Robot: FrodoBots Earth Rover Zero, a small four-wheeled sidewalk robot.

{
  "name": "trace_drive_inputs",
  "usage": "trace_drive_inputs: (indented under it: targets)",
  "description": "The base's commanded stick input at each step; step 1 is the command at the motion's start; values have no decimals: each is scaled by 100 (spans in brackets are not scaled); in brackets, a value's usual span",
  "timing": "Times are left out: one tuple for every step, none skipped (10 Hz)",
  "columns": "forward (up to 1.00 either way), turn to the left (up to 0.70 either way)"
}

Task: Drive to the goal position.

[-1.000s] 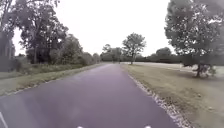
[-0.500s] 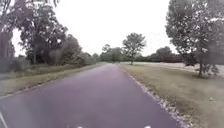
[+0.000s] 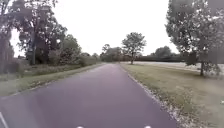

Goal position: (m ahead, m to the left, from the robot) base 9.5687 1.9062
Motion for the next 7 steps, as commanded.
trace_drive_inputs:
  targets:
    - [70,0]
    - [70,0]
    - [70,0]
    - [70,0]
    - [70,0]
    - [70,0]
    - [70,0]
